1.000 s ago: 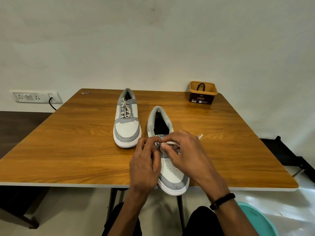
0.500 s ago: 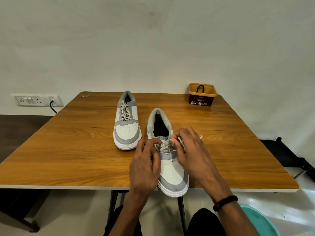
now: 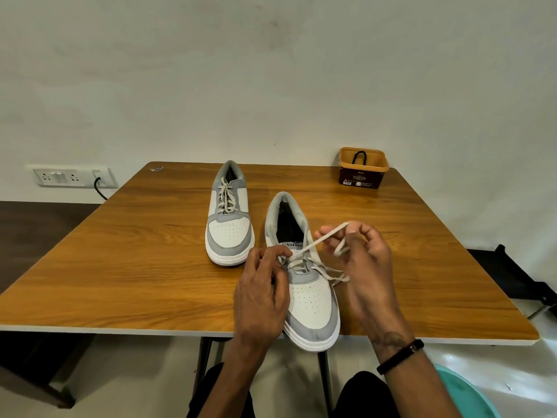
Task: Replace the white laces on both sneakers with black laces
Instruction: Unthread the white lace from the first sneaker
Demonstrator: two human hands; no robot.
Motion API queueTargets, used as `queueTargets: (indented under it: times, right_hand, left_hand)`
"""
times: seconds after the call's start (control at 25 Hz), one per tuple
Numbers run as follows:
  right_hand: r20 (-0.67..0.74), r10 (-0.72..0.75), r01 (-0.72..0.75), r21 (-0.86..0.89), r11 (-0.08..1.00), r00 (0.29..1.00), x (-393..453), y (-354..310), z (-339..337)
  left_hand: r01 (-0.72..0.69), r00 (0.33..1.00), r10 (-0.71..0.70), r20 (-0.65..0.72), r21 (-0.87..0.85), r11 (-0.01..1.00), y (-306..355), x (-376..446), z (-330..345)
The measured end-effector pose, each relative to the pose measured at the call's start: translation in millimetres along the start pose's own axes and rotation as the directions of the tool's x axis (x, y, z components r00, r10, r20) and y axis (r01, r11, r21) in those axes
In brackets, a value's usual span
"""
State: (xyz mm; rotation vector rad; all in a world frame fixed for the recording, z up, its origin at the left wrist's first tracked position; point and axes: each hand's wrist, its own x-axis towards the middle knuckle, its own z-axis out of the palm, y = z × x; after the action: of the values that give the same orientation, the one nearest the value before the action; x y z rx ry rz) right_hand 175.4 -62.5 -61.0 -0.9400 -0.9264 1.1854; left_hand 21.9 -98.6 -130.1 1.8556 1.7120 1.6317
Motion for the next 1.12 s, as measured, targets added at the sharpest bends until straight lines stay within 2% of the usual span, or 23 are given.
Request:
queueTargets:
  times: [0.04,0.12,0.2,0.28,0.4,0.48,0.6,0.64,0.72,0.8,0.88,0.96,1.04,1.12]
  right_hand:
    - [-0.013,0.082,-0.079,0.163,0.983,0.997,2,-3,1]
    - [-0.028,0.239,-0.210,0.381,0.901,0.971,8,-5,-1]
    - [-0.016,0.354,-0.301,0.489,0.819,0.935,14,1,-4]
    - [-0.011,0.407,-0.346,0.505,0.791,0.913,19,12,-4]
    - [-0.118,0.383,-0.317,0.371,0.873,0.916,23,27,-4]
    - [-0.212,0.269,-0.236,0.171,0.957,0.939,27,33,-11]
    - [-0.221,0.088,-0.118,-0.130,0.984,0.971,29,34,-21]
    - [-0.192,0.020,-0.069,-0.252,0.965,0.981,29,31,-24]
    - [-0.049,-0.089,0.055,-0.476,0.878,0.995,27,22,-26]
    - [0.134,-0.159,0.208,-0.645,0.735,0.978,26,11,-26]
    - [0.348,-0.174,0.379,-0.698,0.608,0.921,23,3,-25]
    - [0.546,-0.063,0.474,-0.660,0.583,0.836,17,-1,-21]
    - [0.642,0.036,0.516,-0.648,0.560,0.766,12,3,-18]
    - [0.642,0.072,0.509,-0.667,0.544,0.763,10,13,-20]
  left_hand:
    - [0.002,1.000,-0.002,-0.002,-0.005,1.000,0,0,0]
    - [0.007,1.000,-0.007,-0.001,-0.007,1.000,0,0,1]
    - [0.007,1.000,-0.007,0.002,-0.008,1.000,0,0,1]
    - [0.008,1.000,-0.008,0.000,-0.005,1.000,1,0,0]
    - [-0.009,1.000,0.009,-0.001,0.003,1.000,0,0,-1]
    - [-0.014,1.000,0.014,0.001,-0.002,1.000,0,-1,-1]
    - [0.008,1.000,-0.008,-0.001,0.015,1.000,1,0,0]
    - [0.024,1.000,-0.024,-0.005,0.008,1.000,3,0,0]
    - [0.039,0.999,-0.039,0.000,-0.013,0.999,8,2,-3]
    - [0.033,0.997,-0.040,0.073,0.096,0.995,17,9,-8]
    - [0.022,0.979,-0.085,0.184,0.318,0.948,26,18,-9]
    - [0.032,0.964,-0.134,0.228,0.403,0.915,30,27,-9]
    - [0.073,0.957,-0.145,0.250,0.273,0.959,32,33,-12]
    - [0.182,0.942,-0.182,0.281,0.029,0.983,32,33,-16]
